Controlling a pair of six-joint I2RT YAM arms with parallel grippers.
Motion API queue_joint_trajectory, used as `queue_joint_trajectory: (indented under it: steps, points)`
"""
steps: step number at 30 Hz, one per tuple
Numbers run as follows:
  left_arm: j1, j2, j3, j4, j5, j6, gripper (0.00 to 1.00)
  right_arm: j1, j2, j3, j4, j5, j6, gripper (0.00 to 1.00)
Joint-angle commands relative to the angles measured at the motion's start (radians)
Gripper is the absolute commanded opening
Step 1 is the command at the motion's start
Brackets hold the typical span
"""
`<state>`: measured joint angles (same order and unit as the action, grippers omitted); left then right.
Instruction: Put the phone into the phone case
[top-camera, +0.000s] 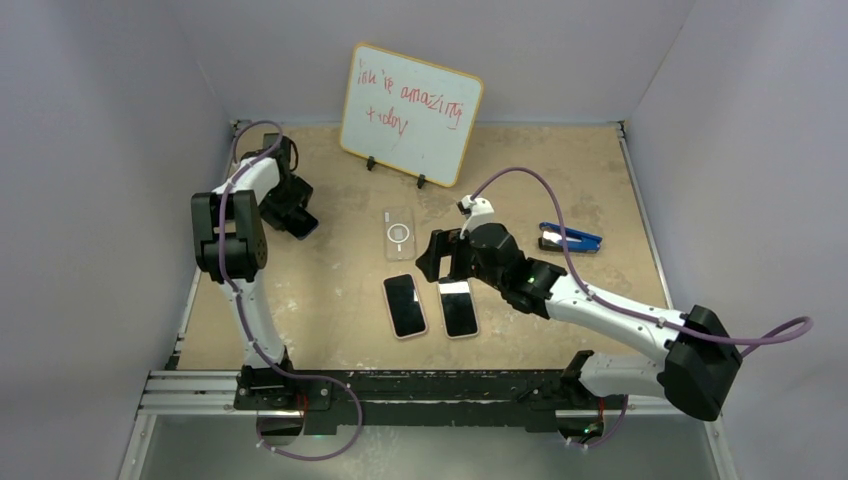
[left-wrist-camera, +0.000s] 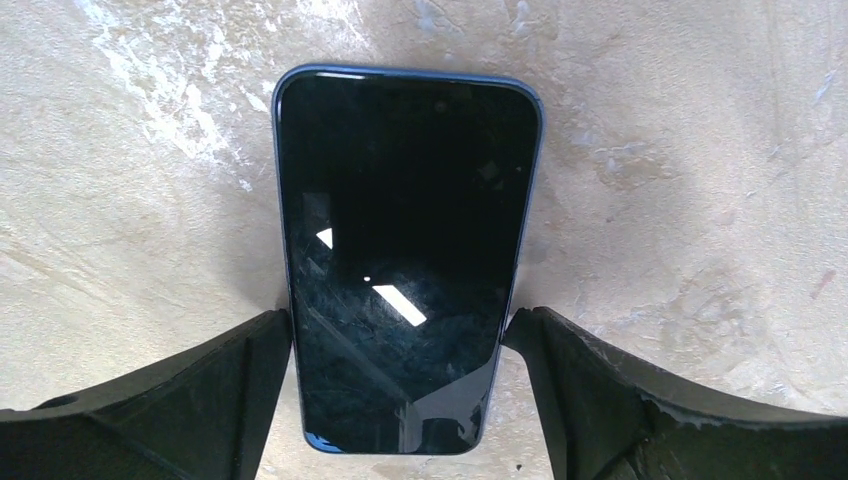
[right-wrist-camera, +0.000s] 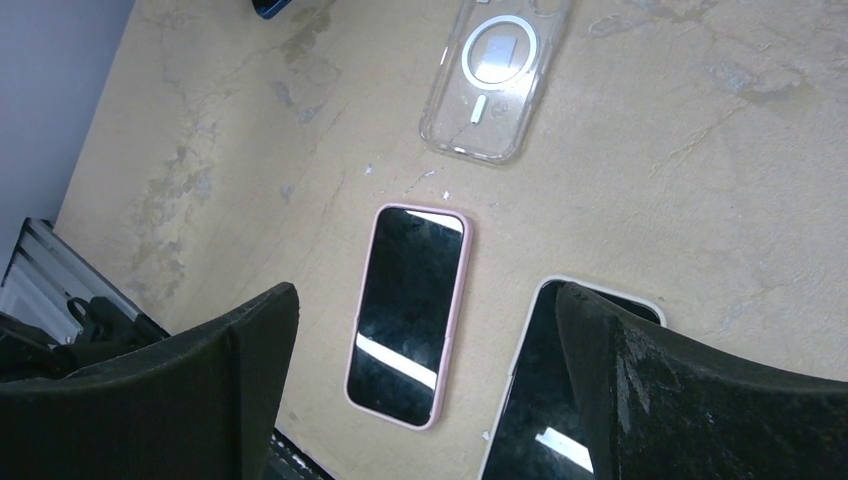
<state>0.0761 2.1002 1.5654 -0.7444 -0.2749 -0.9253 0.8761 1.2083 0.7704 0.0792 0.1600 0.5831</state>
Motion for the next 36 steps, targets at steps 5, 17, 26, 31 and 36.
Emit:
queue_joint_trajectory:
  steps: [5,17,26,31,36]
  points:
    - [-0.003,-0.023,-0.044,-0.017,0.004,0.035,0.78,-0.002,-0.043,0.023,0.023,0.019,0.037,0.99]
    - [-0.063,-0.248,-0.347,0.115,0.186,0.165,0.62,-0.002,-0.024,0.016,0.033,-0.002,0.089,0.99]
    - [-0.183,-0.441,-0.55,0.231,0.372,0.176,0.55,-0.002,0.036,-0.006,0.133,-0.071,0.163,0.98]
    - [-0.185,-0.509,-0.633,0.272,0.419,0.202,0.53,0.002,0.146,0.027,0.194,-0.188,0.19,0.83]
    - [-0.185,-0.561,-0.673,0.271,0.418,0.215,0.56,0.009,0.224,0.059,0.235,-0.229,0.206,0.77]
